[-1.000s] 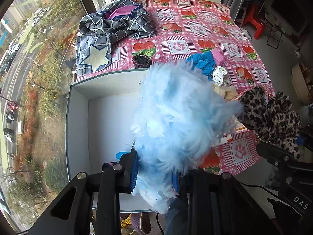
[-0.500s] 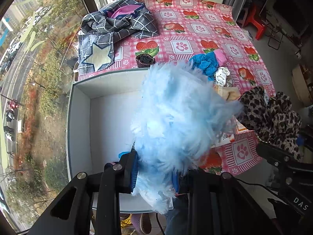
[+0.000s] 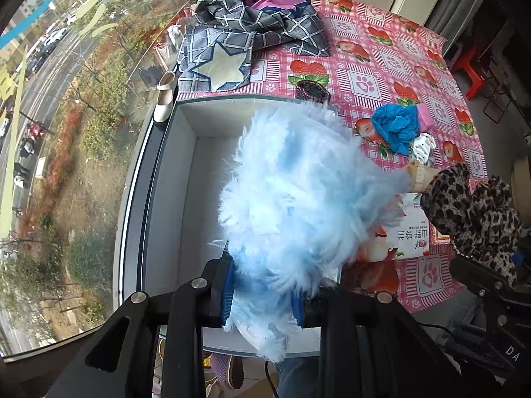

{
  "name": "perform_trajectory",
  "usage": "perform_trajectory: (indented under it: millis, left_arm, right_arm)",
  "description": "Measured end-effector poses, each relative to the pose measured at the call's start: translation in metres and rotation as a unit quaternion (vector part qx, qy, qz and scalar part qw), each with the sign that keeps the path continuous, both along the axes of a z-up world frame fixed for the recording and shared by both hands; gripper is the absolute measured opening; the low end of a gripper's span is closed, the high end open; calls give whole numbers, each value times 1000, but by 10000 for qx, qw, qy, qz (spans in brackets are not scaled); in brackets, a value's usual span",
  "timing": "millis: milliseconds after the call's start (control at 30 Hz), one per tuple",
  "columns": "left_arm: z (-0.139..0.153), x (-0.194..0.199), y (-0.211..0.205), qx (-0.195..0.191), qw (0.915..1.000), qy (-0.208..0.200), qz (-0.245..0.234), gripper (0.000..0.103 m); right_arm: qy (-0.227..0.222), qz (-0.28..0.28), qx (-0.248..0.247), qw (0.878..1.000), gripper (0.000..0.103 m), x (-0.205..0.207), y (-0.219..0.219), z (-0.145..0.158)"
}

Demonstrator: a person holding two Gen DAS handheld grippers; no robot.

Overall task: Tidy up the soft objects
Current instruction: 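Bring both held items over the open white box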

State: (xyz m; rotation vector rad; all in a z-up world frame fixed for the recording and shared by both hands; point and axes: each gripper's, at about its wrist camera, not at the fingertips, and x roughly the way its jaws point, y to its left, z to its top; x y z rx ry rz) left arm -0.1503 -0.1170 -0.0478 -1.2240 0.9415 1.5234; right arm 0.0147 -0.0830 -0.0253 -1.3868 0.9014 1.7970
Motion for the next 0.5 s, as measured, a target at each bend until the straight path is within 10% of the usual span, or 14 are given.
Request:
perform_trajectory:
  millis: [500]
  left_arm:
    - [-27, -32, -8, -319, 9981, -72, 526, 30]
  right_arm:
    - [93, 566, -103, 9983, 39, -73, 19, -7]
